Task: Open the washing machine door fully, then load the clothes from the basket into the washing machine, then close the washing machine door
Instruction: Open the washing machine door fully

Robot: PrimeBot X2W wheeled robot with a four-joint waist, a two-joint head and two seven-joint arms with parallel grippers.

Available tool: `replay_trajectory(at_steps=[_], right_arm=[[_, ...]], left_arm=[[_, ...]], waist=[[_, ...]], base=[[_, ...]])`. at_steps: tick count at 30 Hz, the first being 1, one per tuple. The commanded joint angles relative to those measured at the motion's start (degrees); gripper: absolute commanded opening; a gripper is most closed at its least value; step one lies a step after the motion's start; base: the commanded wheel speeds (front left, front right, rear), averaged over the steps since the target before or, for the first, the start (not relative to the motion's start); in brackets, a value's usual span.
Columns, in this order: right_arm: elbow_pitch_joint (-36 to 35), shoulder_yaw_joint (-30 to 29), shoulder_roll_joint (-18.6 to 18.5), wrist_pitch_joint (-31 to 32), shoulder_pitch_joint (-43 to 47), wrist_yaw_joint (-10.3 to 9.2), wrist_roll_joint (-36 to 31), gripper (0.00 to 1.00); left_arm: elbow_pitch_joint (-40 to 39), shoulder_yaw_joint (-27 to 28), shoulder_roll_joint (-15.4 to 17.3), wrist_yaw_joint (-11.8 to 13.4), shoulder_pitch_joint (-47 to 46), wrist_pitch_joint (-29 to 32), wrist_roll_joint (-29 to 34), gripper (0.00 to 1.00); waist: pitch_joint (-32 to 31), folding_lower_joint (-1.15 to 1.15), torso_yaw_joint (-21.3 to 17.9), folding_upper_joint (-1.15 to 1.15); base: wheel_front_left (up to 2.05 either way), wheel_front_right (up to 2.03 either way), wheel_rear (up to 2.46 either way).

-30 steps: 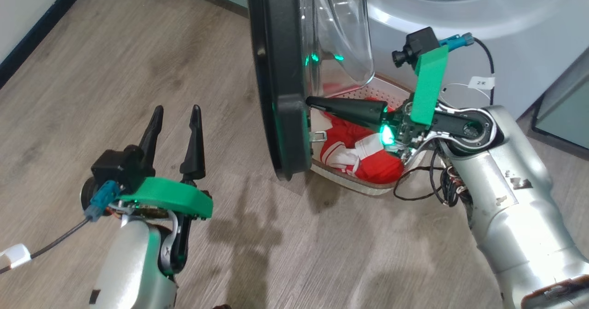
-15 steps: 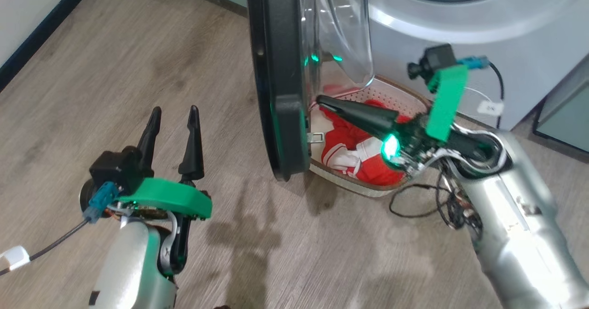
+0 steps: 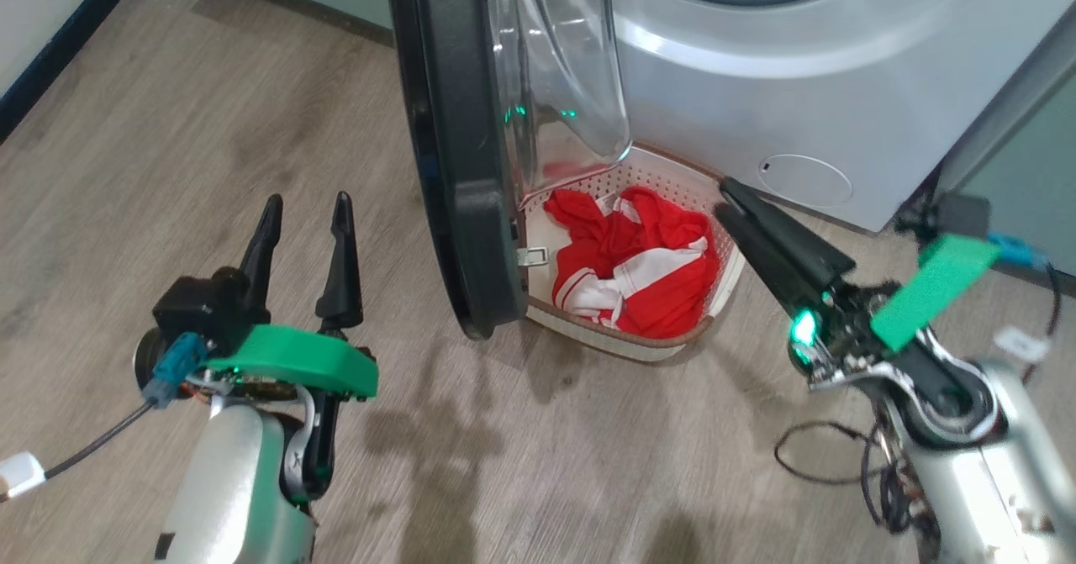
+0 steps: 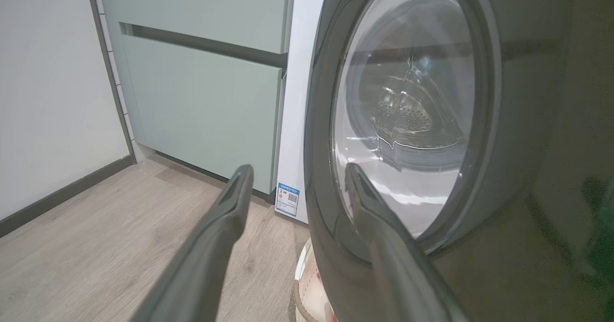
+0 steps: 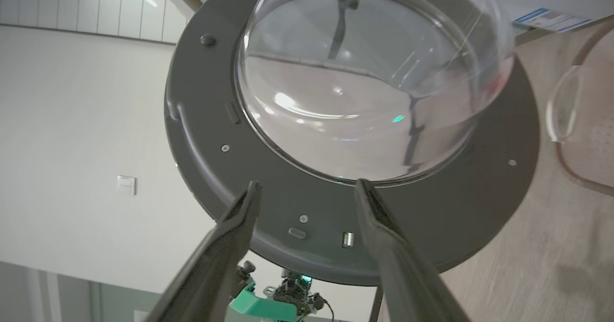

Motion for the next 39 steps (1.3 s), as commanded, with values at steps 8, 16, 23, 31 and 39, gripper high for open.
replay_trajectory(at_steps=[8,16,23,31,39], right_arm=[[-8.35,-2.07,2.16,-11.95,7.39,0.05,-6.61,1.00],[-8.40,-3.40,2.26,-27.23,3.91,0.05,-26.18,1.00],[-5.81,-2.26,1.18,-36.97,-0.45,0.05,-53.64,1.00],[-1.29,-1.50,2.90,-41.05,0.45,0.05,-77.05,1.00],[3.20,-1.67,4.47,-42.55,2.81,0.05,-82.61,1.00]], left_arm=[[-1.47,2.85,0.98,-0.54,0.08,-0.29,0.73,1.00],[-1.03,3.22,0.98,-1.08,0.09,-0.29,1.22,1.00],[-0.58,3.33,0.98,-1.38,0.27,-0.29,2.01,1.00],[-0.24,3.50,0.98,-1.51,0.80,-0.29,2.63,1.00],[0.39,3.51,0.98,-1.75,1.69,-0.29,3.35,1.00]], waist=[[-0.84,0.00,-0.86,0.00],[-1.25,0.00,-0.85,0.00],[-2.58,0.00,-0.30,0.00],[-3.85,0.00,-0.03,0.00],[-5.40,0.00,-0.14,0.00]], base=[[0.00,0.00,0.00],[0.00,0.00,0.00],[0.00,0.00,0.00],[0.00,0.00,0.00],[0.00,0.00,0.00]])
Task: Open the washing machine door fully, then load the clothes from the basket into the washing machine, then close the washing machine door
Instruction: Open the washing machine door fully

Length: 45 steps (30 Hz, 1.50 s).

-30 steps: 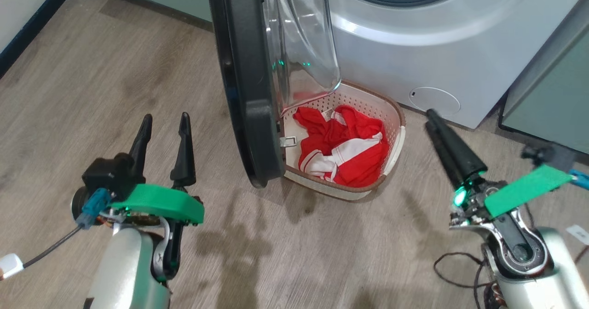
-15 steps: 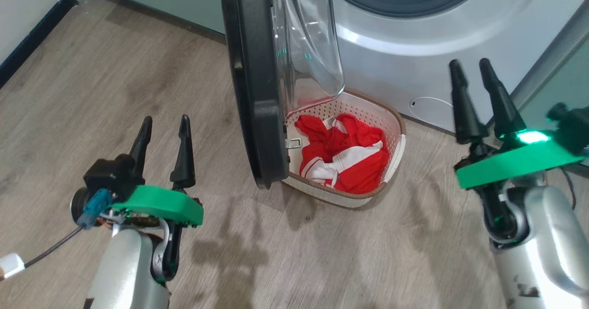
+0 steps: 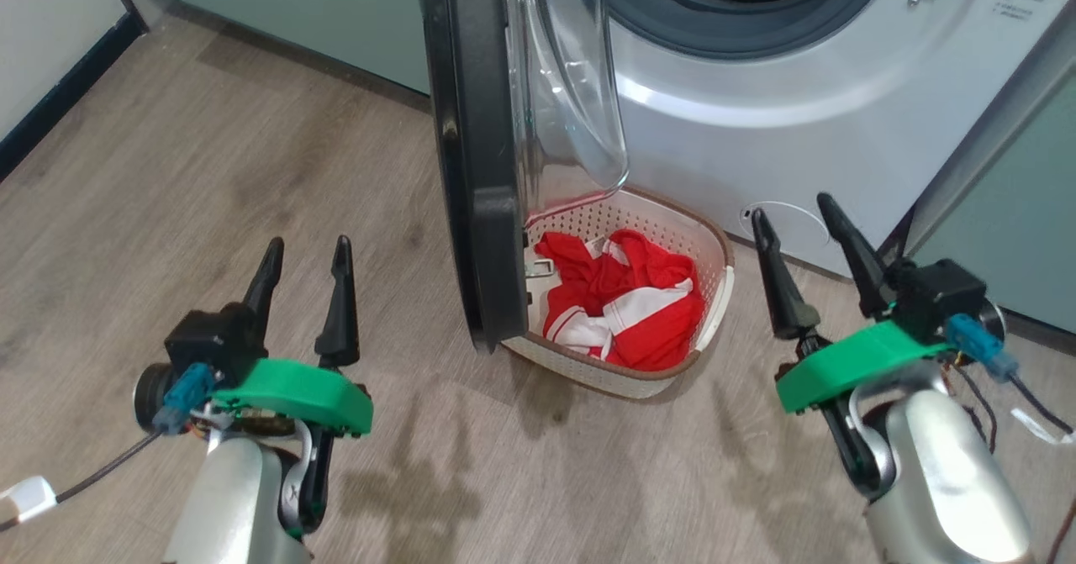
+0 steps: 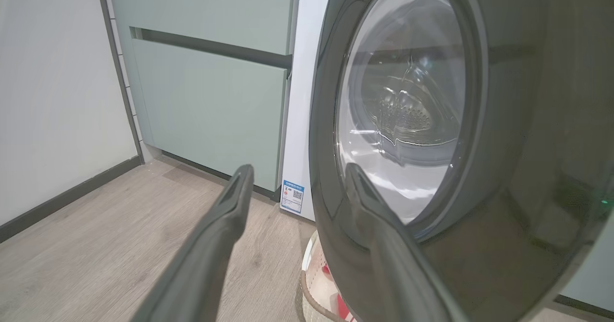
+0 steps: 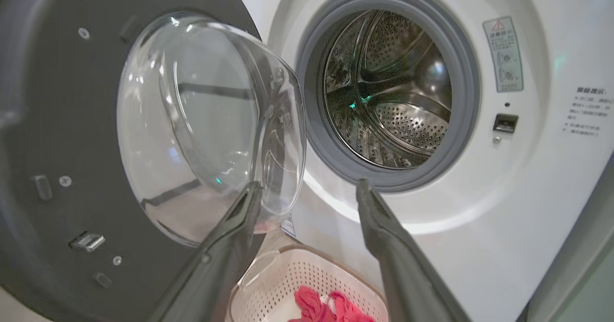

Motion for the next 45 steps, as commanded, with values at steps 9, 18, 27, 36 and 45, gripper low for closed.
replay_trajectory(at_steps=[9,18,27,36,45], right_arm=[[1.38,0.34,0.90,-1.68,-1.53,0.00,-0.52,1.00],[2.47,0.30,0.92,-2.27,-2.35,0.00,0.11,1.00],[3.04,0.28,0.92,-2.52,-2.88,0.00,0.16,1.00],[3.35,0.05,0.93,-2.75,-3.05,0.00,0.14,1.00],[3.47,-0.07,0.93,-2.88,-3.19,0.00,0.33,1.00]], left_arm=[[-1.28,2.00,0.94,-0.62,-0.83,-0.29,1.14,1.00],[-1.16,2.09,0.94,-0.59,-0.84,-0.29,0.96,1.00],[-1.26,2.25,0.94,-0.57,-0.97,-0.29,0.94,1.00],[-1.18,2.44,0.94,-0.73,-0.97,-0.29,1.15,1.00],[-1.89,2.87,0.94,-0.59,-1.33,-0.29,0.61,0.00]], waist=[[-0.25,0.00,-0.37,0.00],[0.00,0.00,-0.36,0.00],[0.39,0.00,-0.45,0.00],[0.42,0.00,-0.64,0.00],[0.59,0.00,-0.74,0.00]], base=[[0.00,0.00,0.00],[0.00,0.00,0.00],[0.00,0.00,0.00],[0.00,0.00,0.00],[0.00,0.00,0.00]])
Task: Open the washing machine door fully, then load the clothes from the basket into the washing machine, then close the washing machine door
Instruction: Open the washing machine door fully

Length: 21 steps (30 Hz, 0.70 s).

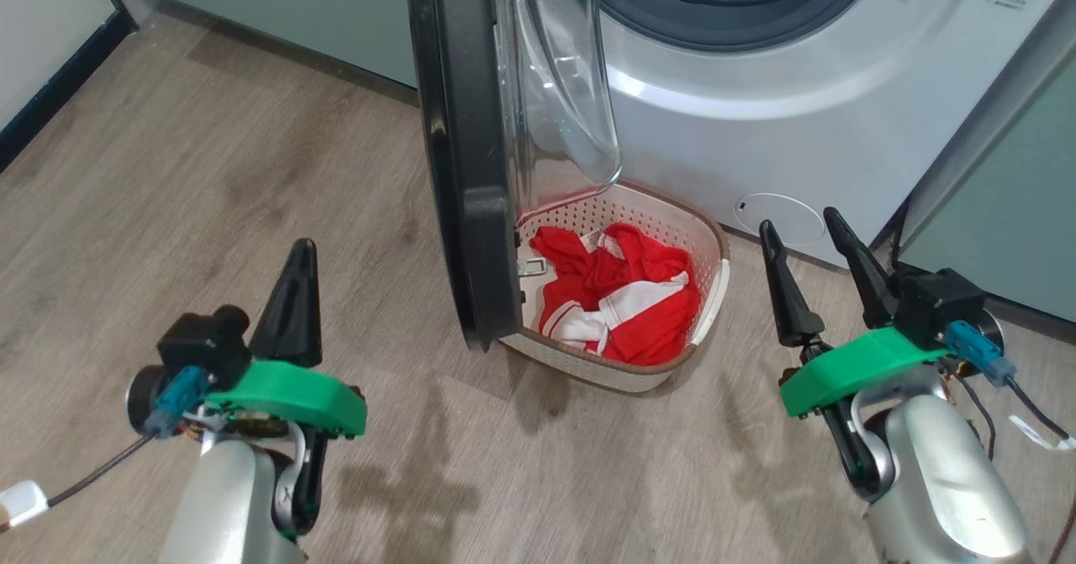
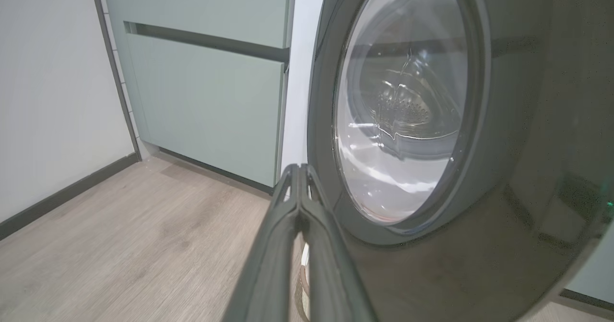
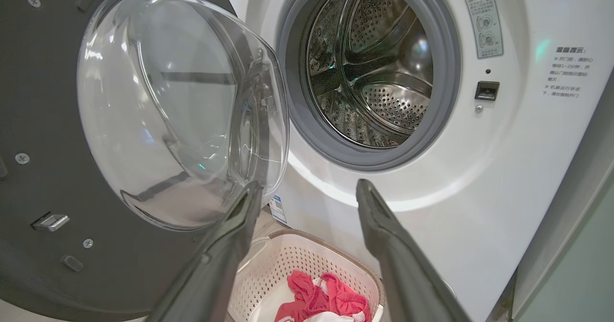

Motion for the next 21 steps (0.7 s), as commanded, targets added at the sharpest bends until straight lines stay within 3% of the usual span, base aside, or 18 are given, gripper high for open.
replay_trajectory(at_steps=[1,14,21], right_arm=[[-1.54,1.06,0.65,-0.64,-2.75,0.00,0.41,1.00],[-1.55,1.09,0.65,-0.69,-3.16,0.00,0.70,1.00],[-1.26,1.37,0.65,-0.75,-3.07,0.00,1.22,1.00]], left_arm=[[-2.35,2.11,0.89,0.24,-2.03,-0.29,0.09,0.00],[-19.70,5.18,1.90,-0.17,-12.45,-0.29,2.50,0.00],[-28.54,0.23,1.50,-1.03,-14.98,-0.16,3.27,0.00]], waist=[[0.05,0.00,0.00,0.00],[0.24,0.00,-0.33,0.00],[0.19,0.00,-1.47,0.00]], base=[[0.00,0.00,0.00],[0.00,0.00,0.00],[0.00,0.00,0.00]])
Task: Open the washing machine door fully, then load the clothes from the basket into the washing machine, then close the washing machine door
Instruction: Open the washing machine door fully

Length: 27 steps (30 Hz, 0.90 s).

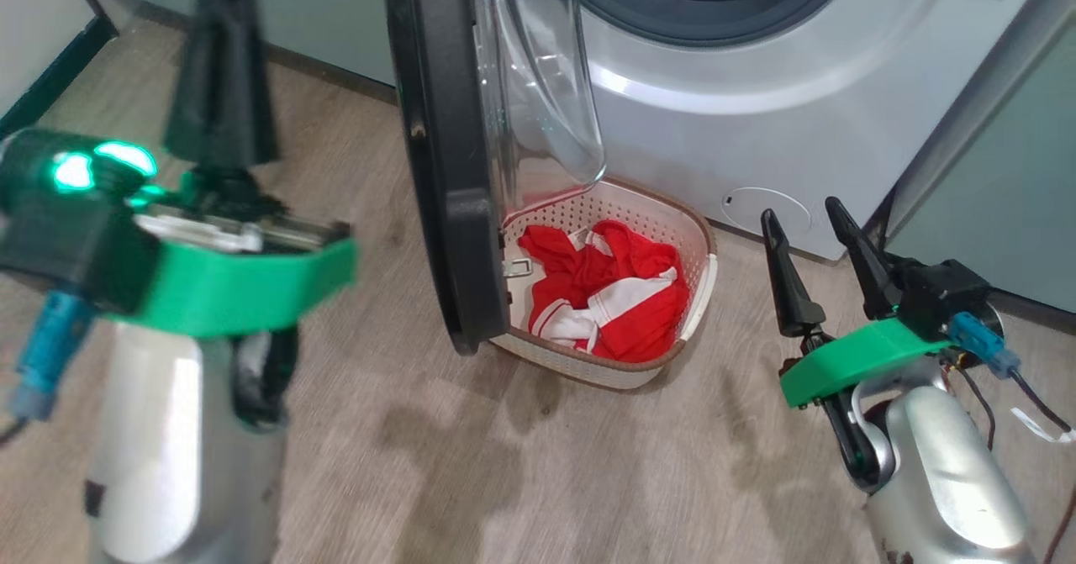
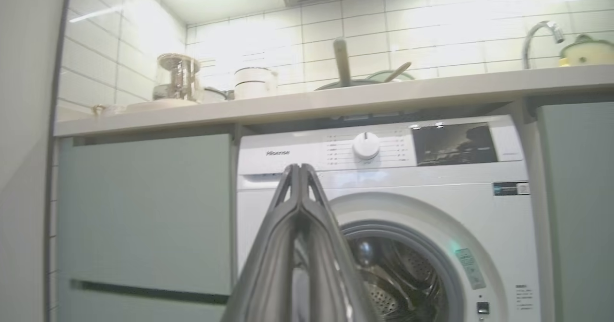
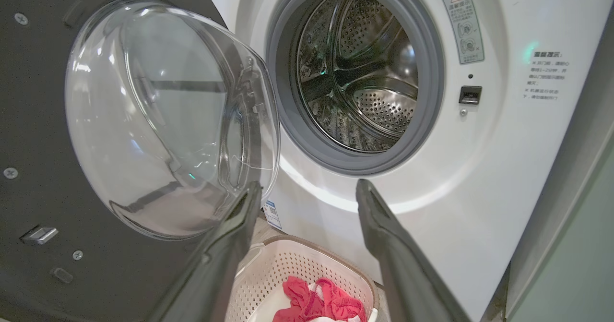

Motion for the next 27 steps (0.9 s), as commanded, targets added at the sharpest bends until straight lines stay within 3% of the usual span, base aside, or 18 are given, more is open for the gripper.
replay_trajectory(at_steps=[1,6,13,27], right_arm=[[-1.39,1.35,0.64,-0.50,-1.97,0.00,0.66,1.00],[-0.98,1.61,0.64,-0.53,-1.86,0.00,0.80,1.00],[-0.43,1.75,0.64,-0.55,-1.89,0.00,0.88,1.00],[0.44,2.25,0.64,-0.41,-1.76,0.00,1.20,1.00]], left_arm=[[-3.69,-1.00,0.96,-0.50,-1.78,0.19,0.20,0.00],[-7.02,-10.16,0.62,-1.16,0.32,2.31,-1.27,0.00],[-4.72,-20.07,0.50,-0.84,4.71,6.28,-4.62,0.00],[1.25,-30.12,0.46,0.79,10.36,9.35,-13.06,0.00]], waist=[[-0.08,0.00,-0.36,0.00],[-0.22,0.00,-1.04,0.00],[-0.12,0.00,-1.37,0.00],[0.15,0.00,-1.31,0.00]], base=[[0.00,0.00,0.00],[0.00,0.00,0.00],[0.00,0.00,0.00],[0.00,0.00,0.00]])
